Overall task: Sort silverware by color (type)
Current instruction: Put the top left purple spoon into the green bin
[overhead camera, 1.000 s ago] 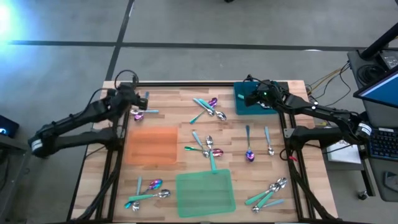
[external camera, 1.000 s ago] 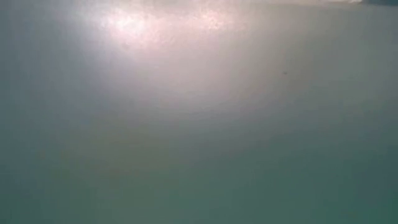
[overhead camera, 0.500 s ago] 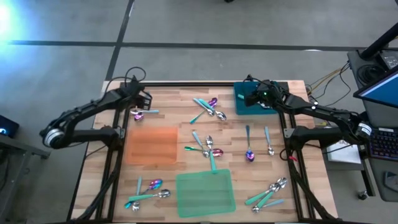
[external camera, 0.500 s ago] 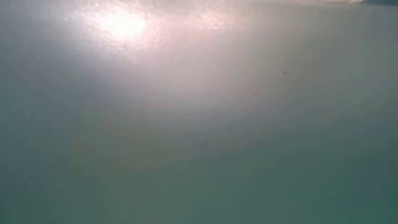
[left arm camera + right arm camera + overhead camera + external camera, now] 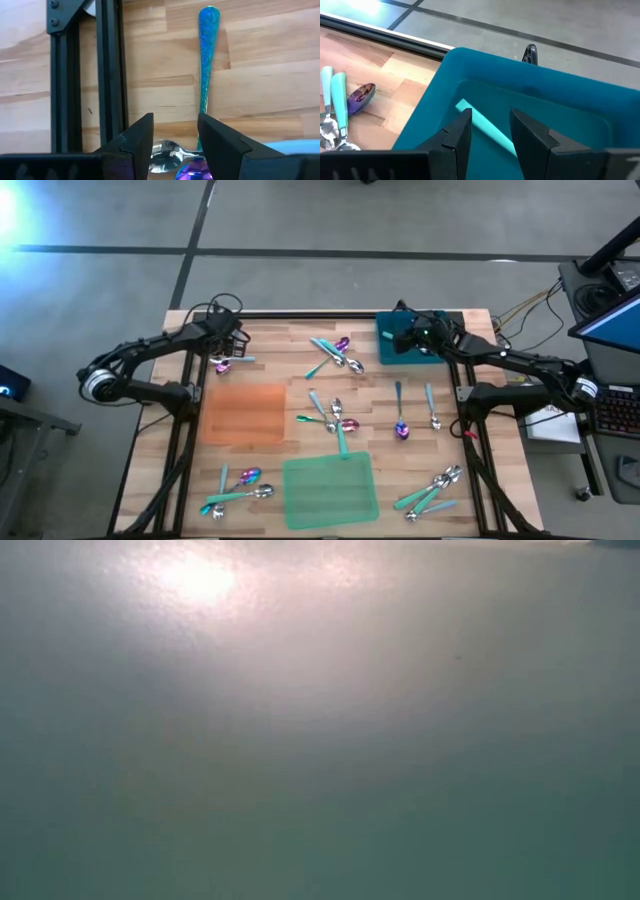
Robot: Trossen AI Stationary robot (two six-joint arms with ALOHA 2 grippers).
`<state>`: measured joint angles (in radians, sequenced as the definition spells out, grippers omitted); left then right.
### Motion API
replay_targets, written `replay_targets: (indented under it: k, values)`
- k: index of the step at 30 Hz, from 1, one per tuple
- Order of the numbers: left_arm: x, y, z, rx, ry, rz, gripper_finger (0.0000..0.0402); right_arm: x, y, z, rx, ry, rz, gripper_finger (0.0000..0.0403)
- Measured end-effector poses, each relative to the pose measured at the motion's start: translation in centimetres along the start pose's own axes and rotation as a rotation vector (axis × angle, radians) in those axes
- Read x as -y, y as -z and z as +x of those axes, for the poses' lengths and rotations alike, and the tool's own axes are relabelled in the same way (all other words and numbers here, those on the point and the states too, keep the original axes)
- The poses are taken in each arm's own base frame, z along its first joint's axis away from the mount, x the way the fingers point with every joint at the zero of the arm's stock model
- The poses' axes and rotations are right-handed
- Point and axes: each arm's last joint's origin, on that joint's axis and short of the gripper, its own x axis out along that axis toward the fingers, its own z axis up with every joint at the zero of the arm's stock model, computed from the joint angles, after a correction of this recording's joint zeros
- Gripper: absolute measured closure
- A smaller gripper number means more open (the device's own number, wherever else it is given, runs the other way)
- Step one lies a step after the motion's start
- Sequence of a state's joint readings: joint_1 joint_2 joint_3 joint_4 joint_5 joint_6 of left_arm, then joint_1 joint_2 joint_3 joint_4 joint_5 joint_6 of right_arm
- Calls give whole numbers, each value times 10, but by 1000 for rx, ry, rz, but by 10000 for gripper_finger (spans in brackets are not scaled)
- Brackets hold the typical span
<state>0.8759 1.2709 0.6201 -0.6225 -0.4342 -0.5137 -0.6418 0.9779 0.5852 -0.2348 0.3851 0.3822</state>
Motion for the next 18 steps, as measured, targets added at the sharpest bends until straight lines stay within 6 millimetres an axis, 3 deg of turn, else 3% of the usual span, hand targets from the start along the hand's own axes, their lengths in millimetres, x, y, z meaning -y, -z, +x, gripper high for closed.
replay_targets:
  k: [13, 18]
  values:
    - [19, 0, 19, -55, 91, 14, 263, 2, 9, 3, -25, 10, -10, 284]
    - [23, 0, 24, -40, 38, 19, 263, 2, 9, 3, -25, 11, -11, 281]
